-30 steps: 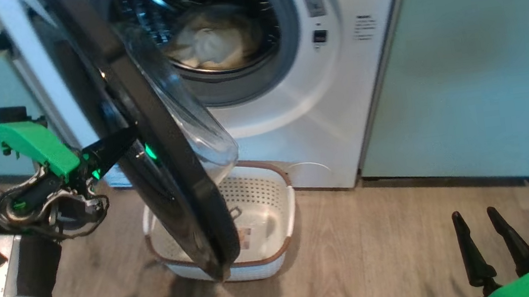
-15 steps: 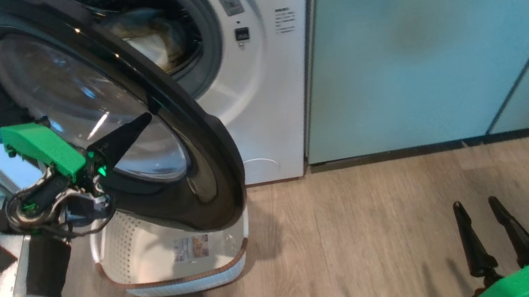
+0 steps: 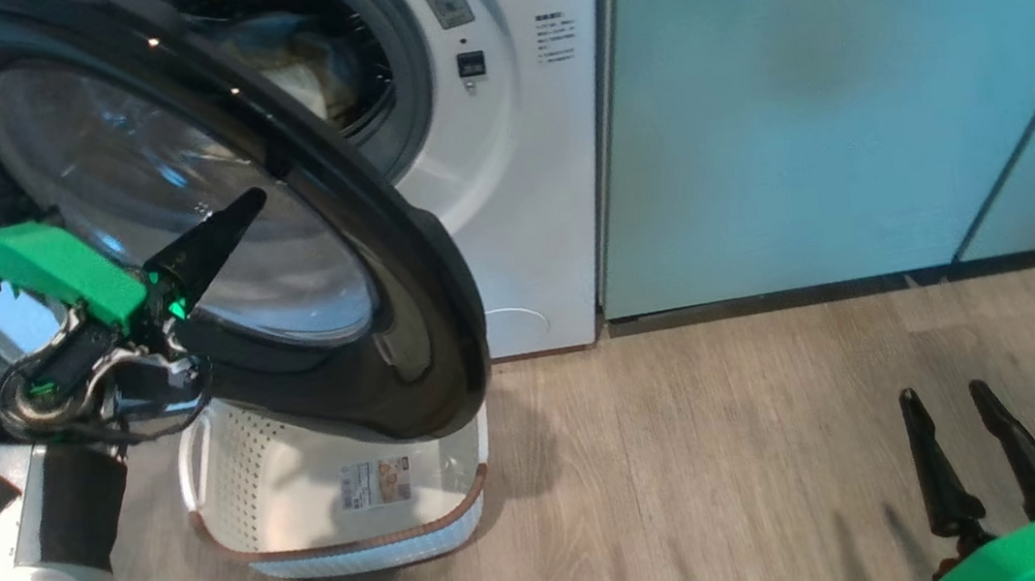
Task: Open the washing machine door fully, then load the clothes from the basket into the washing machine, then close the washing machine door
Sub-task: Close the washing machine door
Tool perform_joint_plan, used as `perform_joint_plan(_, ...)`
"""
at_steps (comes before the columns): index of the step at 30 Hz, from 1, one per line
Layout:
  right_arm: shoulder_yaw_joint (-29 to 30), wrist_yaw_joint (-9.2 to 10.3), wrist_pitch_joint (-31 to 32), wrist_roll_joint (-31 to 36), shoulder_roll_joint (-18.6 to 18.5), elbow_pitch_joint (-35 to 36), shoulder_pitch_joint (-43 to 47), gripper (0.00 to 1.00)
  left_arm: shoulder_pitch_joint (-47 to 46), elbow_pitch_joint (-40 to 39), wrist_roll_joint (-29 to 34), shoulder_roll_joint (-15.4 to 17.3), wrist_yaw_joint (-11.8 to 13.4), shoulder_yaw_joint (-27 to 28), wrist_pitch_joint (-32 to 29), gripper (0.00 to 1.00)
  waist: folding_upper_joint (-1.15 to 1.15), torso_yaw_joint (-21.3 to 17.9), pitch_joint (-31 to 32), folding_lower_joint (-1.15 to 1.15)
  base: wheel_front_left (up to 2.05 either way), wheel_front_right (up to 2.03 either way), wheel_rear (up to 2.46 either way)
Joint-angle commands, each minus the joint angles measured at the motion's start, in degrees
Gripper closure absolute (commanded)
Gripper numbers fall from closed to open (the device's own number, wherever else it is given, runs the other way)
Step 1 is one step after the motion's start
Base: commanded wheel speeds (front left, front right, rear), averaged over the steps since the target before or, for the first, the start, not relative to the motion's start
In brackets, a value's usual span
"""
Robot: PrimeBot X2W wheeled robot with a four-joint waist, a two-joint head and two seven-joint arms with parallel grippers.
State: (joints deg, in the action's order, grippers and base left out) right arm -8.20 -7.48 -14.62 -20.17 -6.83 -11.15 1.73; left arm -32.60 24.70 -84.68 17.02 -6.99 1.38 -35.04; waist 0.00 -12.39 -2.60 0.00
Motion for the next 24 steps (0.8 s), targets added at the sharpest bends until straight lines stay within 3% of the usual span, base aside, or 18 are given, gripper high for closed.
perform_joint_plan(1, -0.81, -0.01, -0.38, 0.33, -0.81, 1.91, -2.46, 0.0, -2.85, -2.3, 0.57, 2.52, -0.48, 2.13, 0.62, 1.0, 0.0, 0.78, 0.41, 0.0, 0.0, 0.0, 0.0)
perform_joint_plan(4, -0.79, -0.01, -0.38, 0.37, -0.9, 1.9, -2.42, 0.0, -2.37, -2.42, 0.99, 2.83, -0.48, 2.13, 1.6, 0.98, 0.0, 1.81, 0.95, 0.0, 0.0, 0.0, 0.0)
perform_joint_plan(6, -0.74, -0.01, -0.38, 0.37, -1.01, 1.86, -2.34, 0.0, -1.98, -2.77, 1.45, 3.12, -0.48, 1.95, 2.25, 0.79, 0.0, 2.48, 1.24, 0.0, 0.0, 0.0, 0.0)
perform_joint_plan(7, -0.66, -0.01, -0.38, 0.36, -1.05, 1.85, -2.32, 0.0, -1.69, -3.06, 1.98, 3.41, -0.48, 1.76, 2.73, 0.67, 0.0, 2.82, 1.33, 0.0, 0.0, 0.0, 0.0)
perform_joint_plan(9, -0.54, -0.01, -0.38, 0.34, -1.06, 1.91, -2.31, 0.0, -0.92, -3.56, 2.83, 3.84, -0.49, 1.51, 3.87, 0.13, 0.0, 3.36, 1.5, 0.0, 0.0, 0.0, 0.0)
perform_joint_plan(10, -0.5, -0.01, -0.38, 0.34, -1.06, 1.95, -2.28, 0.0, -0.51, -3.83, 3.03, 3.96, -0.49, 1.45, 4.39, 0.0, 0.0, 3.62, 1.58, 0.0, 0.0, 0.0, 0.0)
perform_joint_plan(24, -0.54, -0.01, -0.38, 0.27, -0.62, 1.88, -2.05, 0.0, 8.14, -9.47, 6.27, 5.4, -0.49, -1.25, 15.5, 0.0, 0.0, 5.83, 2.03, 0.0, 0.0, 0.0, 0.0)
